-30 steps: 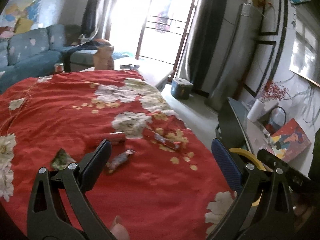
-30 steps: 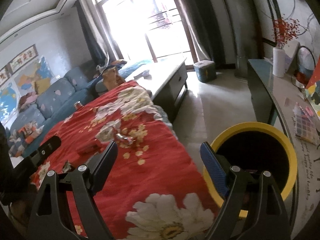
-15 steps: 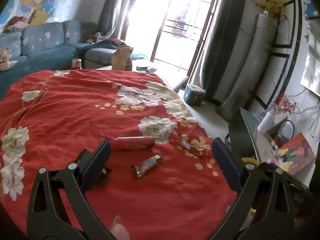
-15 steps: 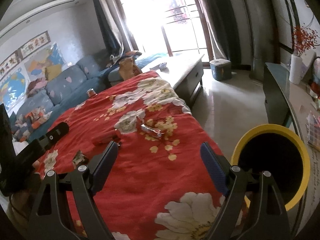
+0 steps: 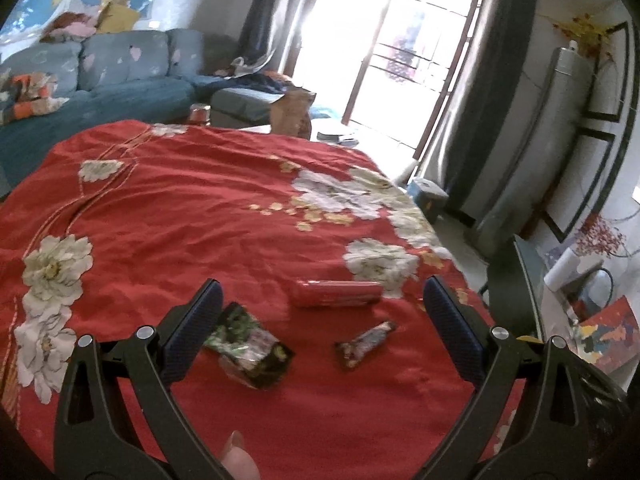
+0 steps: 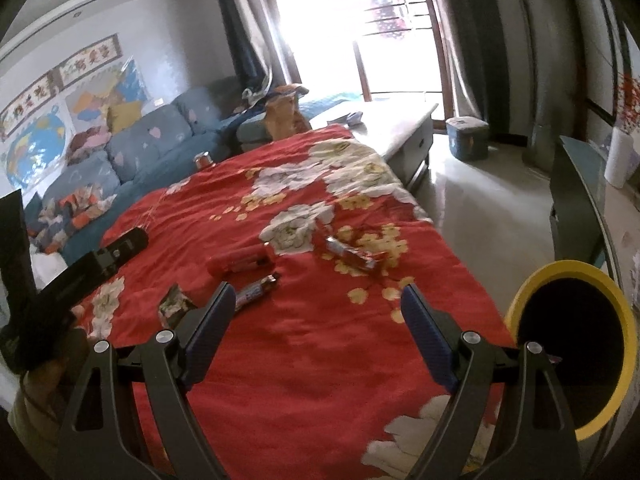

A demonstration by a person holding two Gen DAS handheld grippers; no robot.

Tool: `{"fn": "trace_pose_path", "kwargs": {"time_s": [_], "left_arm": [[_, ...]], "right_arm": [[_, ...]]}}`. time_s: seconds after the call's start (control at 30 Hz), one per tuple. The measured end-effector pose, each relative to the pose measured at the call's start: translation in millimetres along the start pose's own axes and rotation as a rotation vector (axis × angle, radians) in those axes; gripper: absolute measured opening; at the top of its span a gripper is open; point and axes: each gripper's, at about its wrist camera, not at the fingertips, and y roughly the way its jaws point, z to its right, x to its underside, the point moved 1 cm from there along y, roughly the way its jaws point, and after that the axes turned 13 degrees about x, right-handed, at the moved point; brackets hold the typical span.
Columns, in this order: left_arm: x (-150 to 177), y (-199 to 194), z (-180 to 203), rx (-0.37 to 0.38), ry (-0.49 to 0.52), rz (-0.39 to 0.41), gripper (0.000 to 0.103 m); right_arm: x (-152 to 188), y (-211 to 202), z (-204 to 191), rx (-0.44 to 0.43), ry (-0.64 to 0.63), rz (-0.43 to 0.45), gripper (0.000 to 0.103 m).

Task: Collect trash
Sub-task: 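Move both tools back over the bedspread toward the green snack bag, then grasp the green snack bag with the left tool while the right tool closes on a chocolate bar wrapper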

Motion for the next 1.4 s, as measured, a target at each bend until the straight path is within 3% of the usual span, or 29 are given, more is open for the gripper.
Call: {"fn": "trace_pose_path", "kwargs": {"time_s": [0.47,0.8,0.93,1.27,1.4], "left_arm": [[1.5,13.5,-48.8,-0.074,-0.059,-0.031,0.092],[13.5,32.1,-79.7,-0.051,-0.143,-0.108,0.092],[21.8,40.7,-87.6,-0.034,-0.187,-0.146,0.084],[37.0,52.4,-84.4,-0.026,-0.212,-0.202,0.071],[39.6,54.0,-83.6,-0.030,-0.211,-0.206,0.064]], "right_arm": [[-6.3,47.1,-51.5,-0.031,-0.094,-0.071,0.082],[-2.2,89.5,-71.0,-0.021,-0.132,-0.143,0.082],[0.0,108.7,-76.9,-0.016,-0.141,-0.186,0.080],[3.6,144.5,-77.8,-0.048,-0.092,-0.306,0.061],[5.1,149.7,-79.5,-0.064,-0.085,-0.311,0.054]]}}
